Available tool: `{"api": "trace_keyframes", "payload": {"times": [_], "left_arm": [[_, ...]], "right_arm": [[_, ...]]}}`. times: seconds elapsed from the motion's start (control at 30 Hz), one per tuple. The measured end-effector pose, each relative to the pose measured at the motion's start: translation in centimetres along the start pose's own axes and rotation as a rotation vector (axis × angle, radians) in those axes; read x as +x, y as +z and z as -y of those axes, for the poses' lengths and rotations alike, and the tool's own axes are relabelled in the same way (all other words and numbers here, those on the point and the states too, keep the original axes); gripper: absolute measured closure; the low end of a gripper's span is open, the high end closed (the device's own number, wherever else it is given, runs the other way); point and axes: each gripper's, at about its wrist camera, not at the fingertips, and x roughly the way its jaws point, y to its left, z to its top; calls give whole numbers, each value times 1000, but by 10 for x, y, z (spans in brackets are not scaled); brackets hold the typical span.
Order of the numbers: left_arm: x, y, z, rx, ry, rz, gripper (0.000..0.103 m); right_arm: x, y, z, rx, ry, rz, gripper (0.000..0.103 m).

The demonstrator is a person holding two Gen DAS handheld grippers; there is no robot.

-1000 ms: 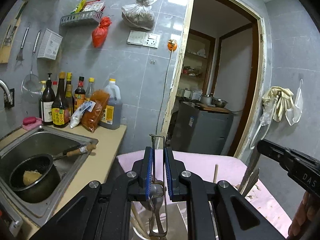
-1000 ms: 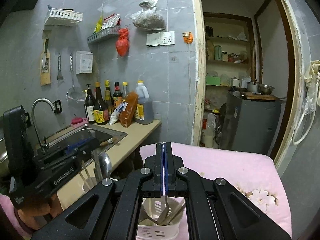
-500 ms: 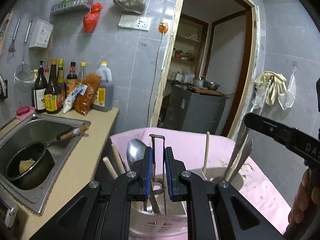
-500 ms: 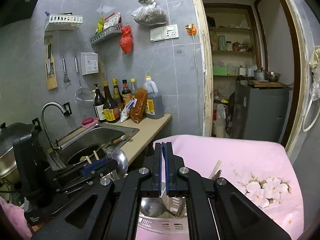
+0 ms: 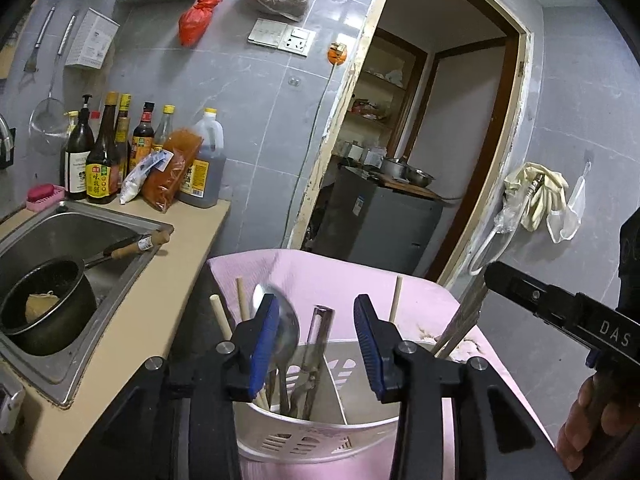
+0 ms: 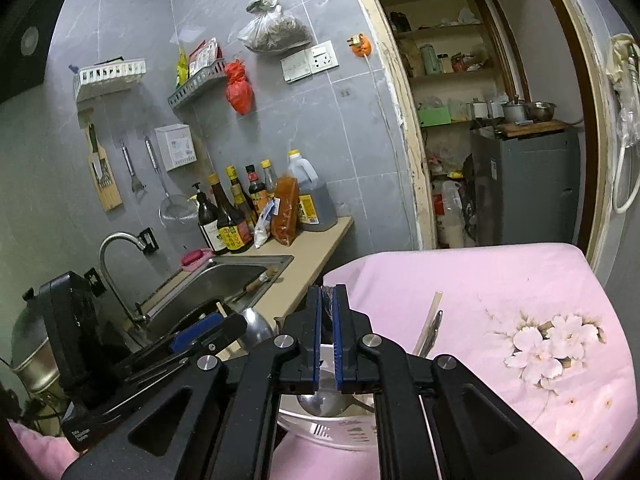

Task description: Organize utensils

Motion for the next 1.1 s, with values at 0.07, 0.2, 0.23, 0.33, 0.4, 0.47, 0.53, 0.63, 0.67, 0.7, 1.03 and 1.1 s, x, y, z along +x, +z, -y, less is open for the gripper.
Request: {"api": "trace_keyframes", "payload": {"times": [0.07, 0.2, 0.23, 0.33, 0.4, 0.47, 0.53, 0.63, 0.67, 0.7, 1.03, 1.1], "left_arm": [[-3, 0, 1, -4, 6, 2, 63], [-11, 2, 3, -5, 15, 11, 56], [-13, 2, 4, -6, 16, 13, 55], [-20, 3, 8, 0, 23, 22, 52], [-24, 4, 11, 6, 26, 25, 50], [-28, 4, 14, 11, 33, 27, 50], [-34, 3, 18, 16, 43, 33, 47], [-43, 2, 24, 22, 51, 39, 44], [-46, 2, 26, 26, 54, 43, 43], [-51, 2, 30, 32, 57, 51, 41], [-93, -8, 64, 37, 71, 105, 30], [-103, -12, 71, 38, 73, 108, 26]], "right_arm": [[-4, -1, 1, 9, 3, 7, 97], [-15, -2, 5, 25, 4, 28, 82], [-18, -2, 6, 27, 4, 33, 81], [-22, -2, 8, 29, 7, 36, 81], [-26, -4, 10, 33, 6, 42, 81], [-32, -5, 12, 39, 4, 48, 81], [-38, -6, 14, 46, -1, 56, 80], [-50, -8, 20, 57, -11, 70, 71], [-56, -9, 22, 58, -17, 79, 69], [-62, -10, 25, 58, -25, 88, 68], [-121, -16, 46, 26, -85, 137, 52], [-133, -19, 50, 25, -94, 138, 48]]}}
